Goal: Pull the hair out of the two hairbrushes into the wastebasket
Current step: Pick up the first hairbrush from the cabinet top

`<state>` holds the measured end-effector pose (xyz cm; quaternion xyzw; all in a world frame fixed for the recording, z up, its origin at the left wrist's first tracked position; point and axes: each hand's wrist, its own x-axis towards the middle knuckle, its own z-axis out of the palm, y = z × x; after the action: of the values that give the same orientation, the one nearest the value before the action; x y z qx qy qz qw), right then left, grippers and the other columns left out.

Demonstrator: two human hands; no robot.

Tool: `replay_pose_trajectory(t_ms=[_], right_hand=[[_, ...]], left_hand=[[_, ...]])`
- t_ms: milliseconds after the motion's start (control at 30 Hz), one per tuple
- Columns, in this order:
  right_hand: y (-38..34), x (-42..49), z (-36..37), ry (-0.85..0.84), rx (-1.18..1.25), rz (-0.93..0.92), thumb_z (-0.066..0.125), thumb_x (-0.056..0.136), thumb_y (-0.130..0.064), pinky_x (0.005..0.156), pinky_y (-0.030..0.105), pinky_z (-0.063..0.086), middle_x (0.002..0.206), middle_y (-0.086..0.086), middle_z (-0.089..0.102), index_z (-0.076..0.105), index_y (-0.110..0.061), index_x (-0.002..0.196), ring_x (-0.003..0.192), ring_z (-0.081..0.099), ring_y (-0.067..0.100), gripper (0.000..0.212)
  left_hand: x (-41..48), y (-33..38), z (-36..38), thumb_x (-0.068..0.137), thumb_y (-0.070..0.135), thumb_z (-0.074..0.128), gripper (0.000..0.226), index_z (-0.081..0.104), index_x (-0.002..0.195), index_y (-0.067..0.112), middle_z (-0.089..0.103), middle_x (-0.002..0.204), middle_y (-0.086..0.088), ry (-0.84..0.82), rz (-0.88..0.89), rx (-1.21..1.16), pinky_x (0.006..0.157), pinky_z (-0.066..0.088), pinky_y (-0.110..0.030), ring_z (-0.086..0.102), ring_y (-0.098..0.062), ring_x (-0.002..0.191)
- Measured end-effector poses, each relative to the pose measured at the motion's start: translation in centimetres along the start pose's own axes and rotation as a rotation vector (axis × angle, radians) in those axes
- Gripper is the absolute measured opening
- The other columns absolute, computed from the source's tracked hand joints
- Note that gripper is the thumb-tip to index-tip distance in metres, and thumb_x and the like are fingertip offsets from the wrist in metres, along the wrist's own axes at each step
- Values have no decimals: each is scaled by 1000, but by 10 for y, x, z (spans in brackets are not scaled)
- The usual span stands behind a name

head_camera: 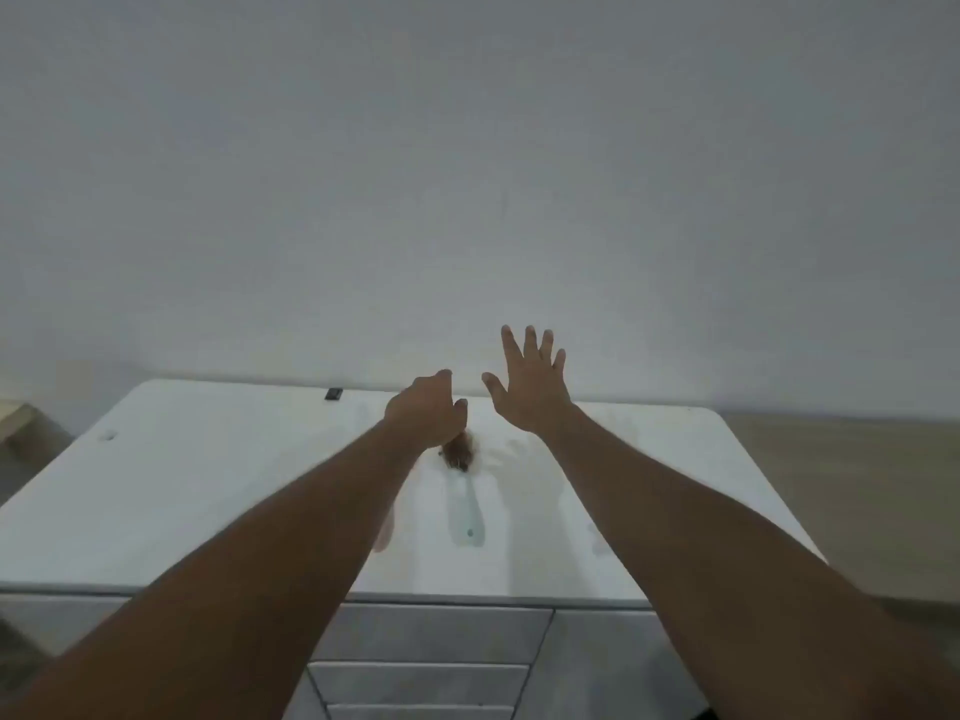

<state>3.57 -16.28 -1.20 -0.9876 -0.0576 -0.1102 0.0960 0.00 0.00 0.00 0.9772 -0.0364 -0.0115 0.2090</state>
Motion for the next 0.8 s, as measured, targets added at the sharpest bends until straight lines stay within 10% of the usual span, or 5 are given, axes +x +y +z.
replay_pose_trajectory(t_ms=[200,400,567,800], right_hand=[[2,-28,67,-32,23,13,37,102,-46,121,60,6,163,23,10,6,-17,159,151,0,46,71],[12,-35,128,-15,-78,-17,36,102,-33,118,61,14,160,22,18,9,-17,158,148,9,45,65],[21,-40,152,3,-97,-12,35,101,-27,118,61,12,162,23,15,7,-17,158,149,7,45,65],[25,-51,149,33,-85,37,35,102,-30,118,61,12,160,22,19,8,-19,158,149,9,45,63]], left_hand=[[-22,-21,58,91,35,49,27,53,77,12,68,94,-8,-116,-103,-11,64,48,-28,58,-20,67],[-29,-38,112,87,53,58,47,60,107,11,66,91,-3,-145,-74,9,75,54,-30,68,-24,91],[-33,-41,123,82,15,63,12,59,79,4,66,72,-11,-136,-143,-145,64,63,-39,65,-25,61],[-35,-39,125,85,-4,58,19,54,104,-6,65,88,-27,-220,-299,-352,59,62,-48,72,-38,61]])
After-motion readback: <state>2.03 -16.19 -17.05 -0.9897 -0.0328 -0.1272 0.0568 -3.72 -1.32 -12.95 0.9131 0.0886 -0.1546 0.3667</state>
